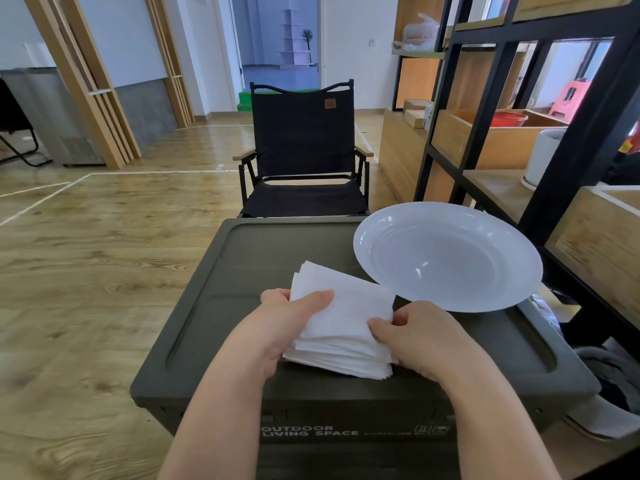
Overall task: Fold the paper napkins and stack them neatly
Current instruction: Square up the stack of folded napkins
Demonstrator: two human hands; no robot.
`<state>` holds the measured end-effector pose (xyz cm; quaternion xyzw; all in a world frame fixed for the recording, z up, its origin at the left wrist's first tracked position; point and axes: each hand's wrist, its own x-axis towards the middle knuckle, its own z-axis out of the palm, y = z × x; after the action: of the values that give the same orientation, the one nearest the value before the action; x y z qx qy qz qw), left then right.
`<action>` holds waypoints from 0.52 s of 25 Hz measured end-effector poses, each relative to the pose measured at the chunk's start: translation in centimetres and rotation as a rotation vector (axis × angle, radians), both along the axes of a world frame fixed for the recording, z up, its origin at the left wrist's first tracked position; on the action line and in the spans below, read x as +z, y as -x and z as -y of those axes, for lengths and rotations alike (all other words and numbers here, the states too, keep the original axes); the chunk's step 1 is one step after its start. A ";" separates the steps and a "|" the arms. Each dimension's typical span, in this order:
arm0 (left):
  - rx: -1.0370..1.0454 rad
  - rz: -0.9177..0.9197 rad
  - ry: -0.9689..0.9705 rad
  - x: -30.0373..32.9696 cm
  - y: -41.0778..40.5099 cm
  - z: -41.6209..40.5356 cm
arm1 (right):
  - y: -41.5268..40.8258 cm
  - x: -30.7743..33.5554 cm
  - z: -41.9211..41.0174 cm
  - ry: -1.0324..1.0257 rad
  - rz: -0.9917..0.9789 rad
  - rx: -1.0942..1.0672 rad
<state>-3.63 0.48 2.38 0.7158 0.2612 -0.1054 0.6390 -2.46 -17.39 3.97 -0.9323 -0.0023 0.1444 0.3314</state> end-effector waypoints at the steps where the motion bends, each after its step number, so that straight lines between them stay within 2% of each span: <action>1: 0.004 0.003 0.012 0.0 0.0 -0.1 | 0.0 0.1 0.0 -0.017 -0.004 -0.005; 6: 0.051 0.072 0.188 2.2 0.9 -1.3 | 0.0 0.0 -0.3 -0.194 -0.013 -0.083; 8: 0.064 0.117 0.330 3.3 1.6 -1.6 | 0.1 0.3 -0.8 -0.434 -0.151 -0.058; 10: 0.092 0.161 0.478 3.9 2.2 -1.8 | 0.4 1.0 -0.8 -0.802 -0.313 -0.049; 12: 0.084 0.177 0.542 4.1 2.5 -1.8 | 0.8 1.6 -0.9 -1.130 -0.465 -0.080; 13: 0.079 0.176 0.541 4.1 2.5 -1.7 | 1.0 1.8 -1.0 -1.206 -0.498 -0.106</action>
<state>-6.12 2.22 6.47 0.5149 0.1947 -0.0839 0.8307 -3.48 -16.41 5.75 -0.5206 0.0401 0.3128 0.7934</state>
